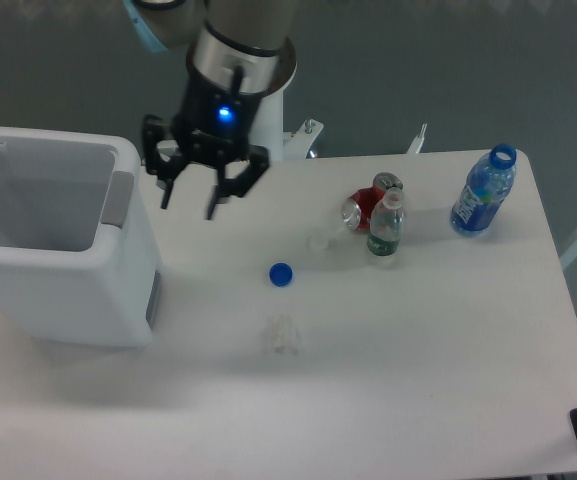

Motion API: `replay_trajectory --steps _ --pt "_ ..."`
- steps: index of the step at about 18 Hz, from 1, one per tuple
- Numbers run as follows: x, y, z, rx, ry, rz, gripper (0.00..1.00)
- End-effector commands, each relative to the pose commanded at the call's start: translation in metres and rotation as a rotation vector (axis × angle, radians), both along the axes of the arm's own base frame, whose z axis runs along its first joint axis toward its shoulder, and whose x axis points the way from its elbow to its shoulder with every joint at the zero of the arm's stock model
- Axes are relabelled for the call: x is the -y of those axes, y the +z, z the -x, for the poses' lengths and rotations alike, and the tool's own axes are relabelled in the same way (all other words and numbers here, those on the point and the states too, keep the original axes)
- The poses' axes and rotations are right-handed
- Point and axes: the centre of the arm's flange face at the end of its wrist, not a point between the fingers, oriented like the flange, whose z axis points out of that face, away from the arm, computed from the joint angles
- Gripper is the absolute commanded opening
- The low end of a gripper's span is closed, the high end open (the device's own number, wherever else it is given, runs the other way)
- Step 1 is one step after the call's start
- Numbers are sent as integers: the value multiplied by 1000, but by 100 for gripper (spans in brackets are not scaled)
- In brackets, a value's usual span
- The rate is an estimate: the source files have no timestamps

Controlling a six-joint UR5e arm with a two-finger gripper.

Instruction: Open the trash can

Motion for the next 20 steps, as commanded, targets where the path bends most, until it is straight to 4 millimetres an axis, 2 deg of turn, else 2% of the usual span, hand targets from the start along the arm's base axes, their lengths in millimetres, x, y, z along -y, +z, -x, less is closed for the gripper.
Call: replay_trajectory --steps 2,4,6,8,10,13,15,17,20 --pt "-5 -19 22 -29 17 24 100" --pt "-8 -50 52 -97 40 130 100" --pt "-6 -72 77 -167 41 224 100" --pt "-5 -98 94 -194 23 311 100" --pt "-4 -118 107 -226 -43 354 100" --pt "10 -146 144 -238 -139 374 100" --pt "17 -172 165 -252 -290 385 100" --pt "21 -186 176 -281 -406 407 100" --pt "20 -198 190 -304 -424 422 100"
